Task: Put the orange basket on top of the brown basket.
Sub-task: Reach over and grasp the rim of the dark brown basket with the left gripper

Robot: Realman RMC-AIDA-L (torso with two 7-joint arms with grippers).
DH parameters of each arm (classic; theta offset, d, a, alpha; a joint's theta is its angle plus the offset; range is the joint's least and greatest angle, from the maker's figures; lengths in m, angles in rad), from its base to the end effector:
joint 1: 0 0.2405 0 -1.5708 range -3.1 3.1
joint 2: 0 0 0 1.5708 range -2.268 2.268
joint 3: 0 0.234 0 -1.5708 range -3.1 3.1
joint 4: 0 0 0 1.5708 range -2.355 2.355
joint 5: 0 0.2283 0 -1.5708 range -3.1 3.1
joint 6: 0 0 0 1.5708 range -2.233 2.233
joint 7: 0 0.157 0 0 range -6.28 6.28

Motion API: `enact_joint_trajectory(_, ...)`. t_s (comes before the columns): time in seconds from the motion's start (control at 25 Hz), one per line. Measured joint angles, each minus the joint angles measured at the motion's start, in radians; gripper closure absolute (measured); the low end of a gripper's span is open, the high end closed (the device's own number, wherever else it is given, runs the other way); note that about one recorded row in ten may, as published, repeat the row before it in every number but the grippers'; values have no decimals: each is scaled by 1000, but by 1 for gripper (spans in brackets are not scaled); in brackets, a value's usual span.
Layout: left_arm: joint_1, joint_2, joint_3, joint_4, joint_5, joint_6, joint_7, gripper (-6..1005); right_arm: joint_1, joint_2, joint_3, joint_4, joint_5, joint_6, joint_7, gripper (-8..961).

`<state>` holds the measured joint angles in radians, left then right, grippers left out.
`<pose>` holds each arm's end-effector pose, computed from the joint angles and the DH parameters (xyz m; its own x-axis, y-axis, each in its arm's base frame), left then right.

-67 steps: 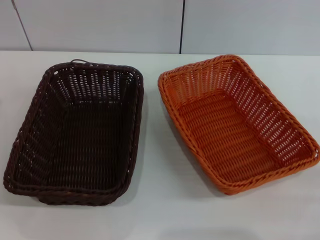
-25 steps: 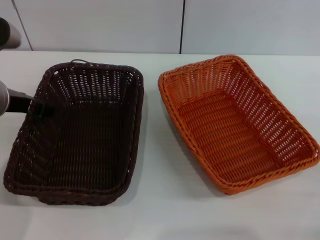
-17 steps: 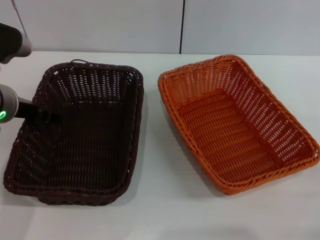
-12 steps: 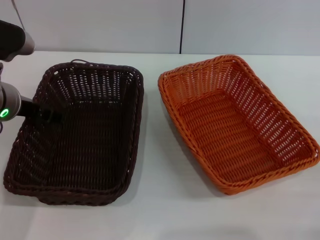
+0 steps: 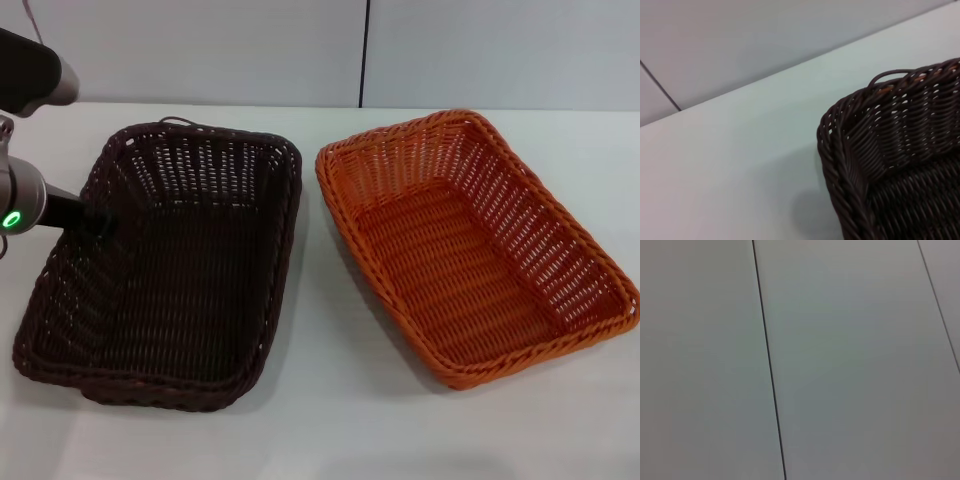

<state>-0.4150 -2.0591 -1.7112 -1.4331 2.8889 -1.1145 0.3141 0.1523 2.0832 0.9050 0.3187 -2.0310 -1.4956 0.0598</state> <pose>-0.2208 0.4012 0.0514 0.6948 0.7104 0.1122 0.4871 -0.3501 -0.8001 0.3604 0.2554 0.0448 0.6433 0.3036 -0.7028 -0.7655 0.2704 -0.5839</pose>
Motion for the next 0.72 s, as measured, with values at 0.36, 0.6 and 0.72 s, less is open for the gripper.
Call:
enact_joint_trajectory(0.36, -18, 0, -10, 33, -2, -6, 112, 709, 3, 0, 0, 2, 0, 0, 0, 193)
enact_joint_trajectory(0.6, -31, 0, -53, 21, -6, -41, 254, 716, 3, 0, -5, 5, -2, 0, 0, 193)
enact_joint_trajectory(0.72, -42, 1, -114, -18, -9, -100, 446, 716, 0, 0, -8, 7, -3, -5, 0, 193)
